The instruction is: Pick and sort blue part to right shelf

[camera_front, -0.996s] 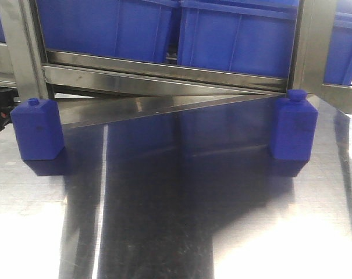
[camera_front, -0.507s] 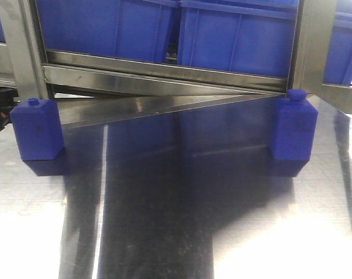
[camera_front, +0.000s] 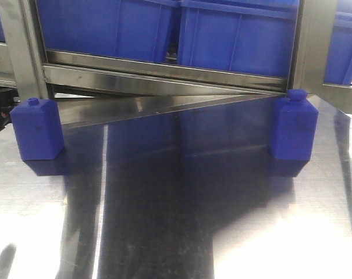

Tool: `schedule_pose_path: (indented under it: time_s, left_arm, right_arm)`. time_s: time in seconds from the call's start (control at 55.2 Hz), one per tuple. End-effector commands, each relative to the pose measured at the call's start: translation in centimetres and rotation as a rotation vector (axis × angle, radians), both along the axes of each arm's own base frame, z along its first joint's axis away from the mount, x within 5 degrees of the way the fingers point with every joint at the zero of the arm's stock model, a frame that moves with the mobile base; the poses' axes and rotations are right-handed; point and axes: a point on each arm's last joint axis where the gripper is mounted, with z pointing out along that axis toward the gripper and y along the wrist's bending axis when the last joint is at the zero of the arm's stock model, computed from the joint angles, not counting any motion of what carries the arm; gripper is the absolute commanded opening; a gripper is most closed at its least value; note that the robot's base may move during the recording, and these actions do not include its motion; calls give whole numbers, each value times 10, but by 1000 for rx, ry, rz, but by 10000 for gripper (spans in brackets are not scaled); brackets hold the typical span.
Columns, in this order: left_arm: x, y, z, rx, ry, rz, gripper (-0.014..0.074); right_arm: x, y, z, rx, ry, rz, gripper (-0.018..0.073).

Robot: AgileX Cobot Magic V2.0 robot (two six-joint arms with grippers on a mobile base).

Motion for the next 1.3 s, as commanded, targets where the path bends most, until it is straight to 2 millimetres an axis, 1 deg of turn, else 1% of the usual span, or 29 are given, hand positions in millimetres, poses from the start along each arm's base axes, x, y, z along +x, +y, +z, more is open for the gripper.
schedule_pose_path:
  time_s: [0.0, 0.091, 0.199, 0.344, 0.507, 0.688, 0.978, 1.069, 1.159, 1.286]
  left_arm:
    - [16, -16, 13, -12, -38, -46, 629]
    - [34, -30, 6, 41, -9, -52, 629]
    - [52, -39, -5, 113, 39, 5, 629]
    - [71, -47, -19, 112, 96, 43, 629]
    - [88, -51, -41, 124, 148, 59, 629]
    - [101, -53, -66, 164, 201, 56, 629]
    - [118, -57, -99, 192, 252, 56, 629]
    - [120, -57, -105, 198, 269, 54, 623]
    - [120, -57, -106, 199, 272, 54, 590]
    - [120, -57, -105, 198, 270, 54, 491]
  right_arm:
    - [-2, 0, 12, 3, -114, 2, 32]
    - [-2, 0, 12, 3, -114, 2, 32]
    - [-2, 0, 12, 3, -114, 2, 32]
    - [-2, 0, 12, 3, -114, 2, 32]
    - [-2, 0, 12, 3, -114, 2, 32]
    - [-2, 0, 12, 3, -114, 2, 32]
    - [-2, 0, 12, 3, -114, 2, 32]
    - [-2, 0, 12, 3, -114, 2, 32]
    - [-2, 0, 12, 3, -114, 2, 32]
    - [-2, 0, 12, 3, -114, 2, 32]
